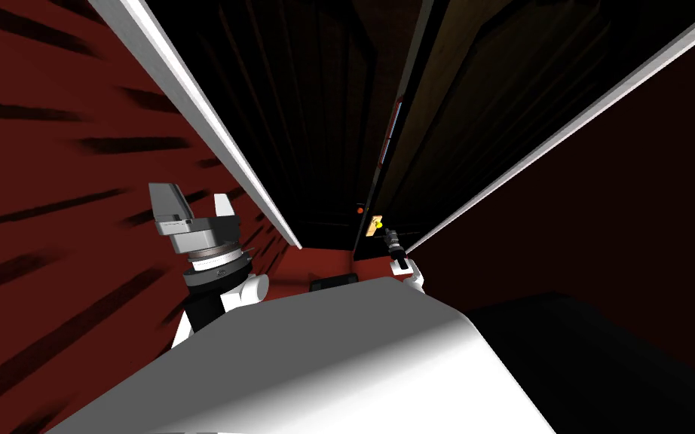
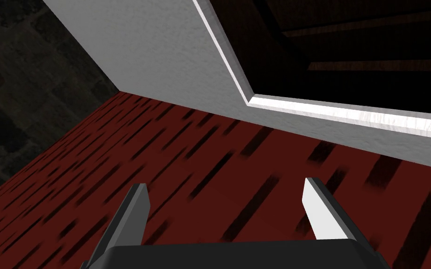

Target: Pull the door open

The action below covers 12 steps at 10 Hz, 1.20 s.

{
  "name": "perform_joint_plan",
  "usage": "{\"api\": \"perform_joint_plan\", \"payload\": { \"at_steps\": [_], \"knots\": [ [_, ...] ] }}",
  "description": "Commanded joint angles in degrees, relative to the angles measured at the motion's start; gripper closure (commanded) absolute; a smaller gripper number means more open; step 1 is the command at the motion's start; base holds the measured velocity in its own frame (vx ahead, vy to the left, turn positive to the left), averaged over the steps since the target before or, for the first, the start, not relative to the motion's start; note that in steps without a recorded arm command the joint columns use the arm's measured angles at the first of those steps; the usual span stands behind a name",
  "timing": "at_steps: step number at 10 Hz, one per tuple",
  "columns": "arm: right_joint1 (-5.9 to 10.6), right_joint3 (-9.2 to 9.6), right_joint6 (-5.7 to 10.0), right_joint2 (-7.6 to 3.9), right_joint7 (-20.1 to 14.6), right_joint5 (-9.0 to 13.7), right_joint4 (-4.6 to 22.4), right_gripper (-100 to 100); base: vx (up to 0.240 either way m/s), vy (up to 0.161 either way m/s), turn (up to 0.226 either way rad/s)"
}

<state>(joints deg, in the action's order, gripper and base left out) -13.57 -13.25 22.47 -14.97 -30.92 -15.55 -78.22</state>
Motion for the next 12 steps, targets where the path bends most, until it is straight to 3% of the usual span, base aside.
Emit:
{"api": "perform_joint_plan", "payload": {
  "at_steps": [1,4,5,10,11,12],
  "knots": [
    [-0.49,1.12,0.80,-0.31,-1.07,-0.43,-0.73,-100,-0.189,0.019,0.103],
    [-1.62,2.98,1.47,-0.90,-2.82,-1.10,-2.66,-100,-0.182,0.033,0.066],
    [-1.48,2.62,1.28,-0.68,-2.34,-0.99,-2.42,-100,-0.086,0.007,0.009],
    [0.77,2.00,0.72,-0.27,-1.06,-0.42,-0.57,-100,0.174,-0.027,0.027],
    [0.61,2.06,0.79,-0.33,-1.22,-0.48,-0.68,-100,0.086,-0.027,0.014],
    [0.61,2.06,0.79,-0.33,-1.22,-0.48,-0.68,100,0.000,0.000,0.000]
  ]
}}
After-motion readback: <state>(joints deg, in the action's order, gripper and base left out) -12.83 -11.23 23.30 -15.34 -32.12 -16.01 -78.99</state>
